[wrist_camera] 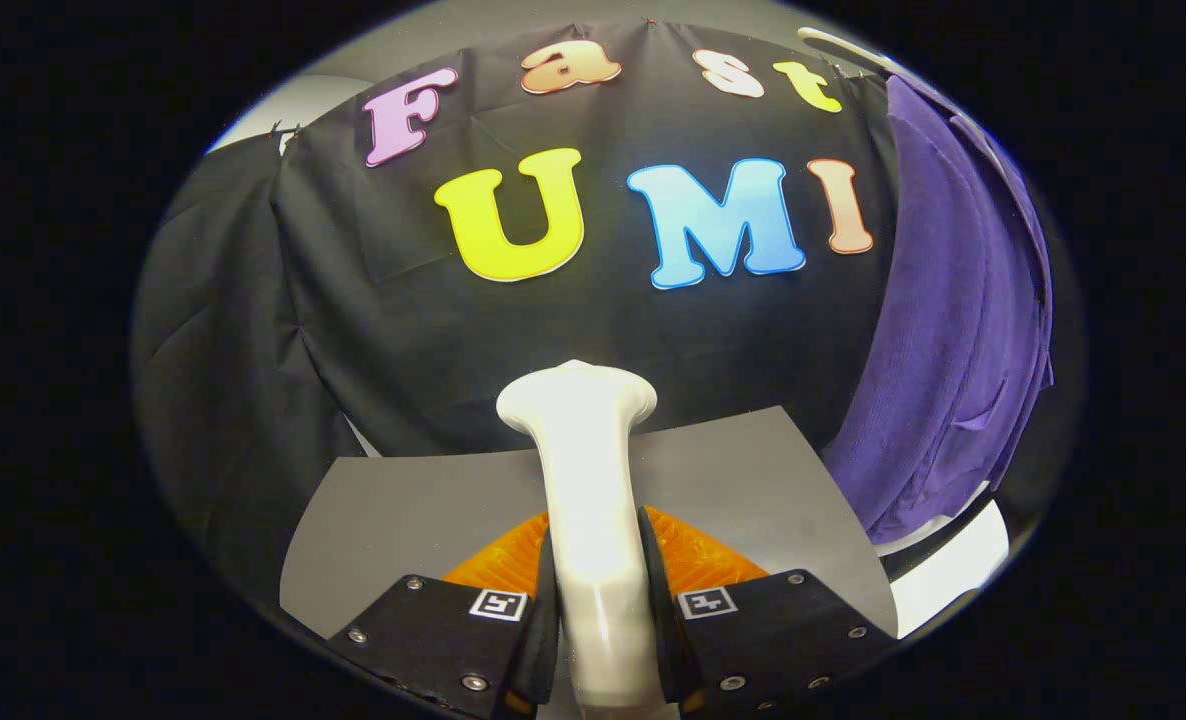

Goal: Iron the clothes twice with a garment steamer, once on the left side and once on the right side.

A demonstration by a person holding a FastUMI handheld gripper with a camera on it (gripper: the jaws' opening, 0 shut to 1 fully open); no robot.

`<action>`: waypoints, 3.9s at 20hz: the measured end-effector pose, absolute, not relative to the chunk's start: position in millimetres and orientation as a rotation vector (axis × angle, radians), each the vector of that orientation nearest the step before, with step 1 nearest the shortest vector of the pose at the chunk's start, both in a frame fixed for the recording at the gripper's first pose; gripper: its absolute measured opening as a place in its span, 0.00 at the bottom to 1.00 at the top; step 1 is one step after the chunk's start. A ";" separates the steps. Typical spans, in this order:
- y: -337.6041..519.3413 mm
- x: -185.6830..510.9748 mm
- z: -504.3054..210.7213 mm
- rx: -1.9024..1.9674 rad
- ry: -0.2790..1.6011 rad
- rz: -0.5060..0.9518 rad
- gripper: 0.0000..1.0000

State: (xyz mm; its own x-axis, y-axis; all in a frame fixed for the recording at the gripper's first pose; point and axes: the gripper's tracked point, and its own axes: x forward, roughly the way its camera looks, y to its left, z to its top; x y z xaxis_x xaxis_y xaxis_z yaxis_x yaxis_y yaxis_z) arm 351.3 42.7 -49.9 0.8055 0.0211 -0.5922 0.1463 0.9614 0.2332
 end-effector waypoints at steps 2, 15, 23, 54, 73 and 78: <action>37.9 334.5 -41.6 0.257 0.589 -0.054 0.40; -22.9 168.6 -9.9 0.148 0.400 -0.093 0.40; -72.0 72.9 -13.8 0.142 0.307 -0.120 0.40; -222.3 60.4 101.2 -0.021 0.051 -0.422 0.38; -310.9 213.7 119.4 -0.041 0.007 -0.567 0.38; -313.4 228.1 78.4 -0.052 0.077 -0.592 0.38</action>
State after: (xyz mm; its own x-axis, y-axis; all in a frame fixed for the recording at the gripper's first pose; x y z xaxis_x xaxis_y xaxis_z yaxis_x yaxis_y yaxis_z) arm 228.1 -313.4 78.4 0.8272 -0.5591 -0.0572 0.5552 0.8287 -0.0707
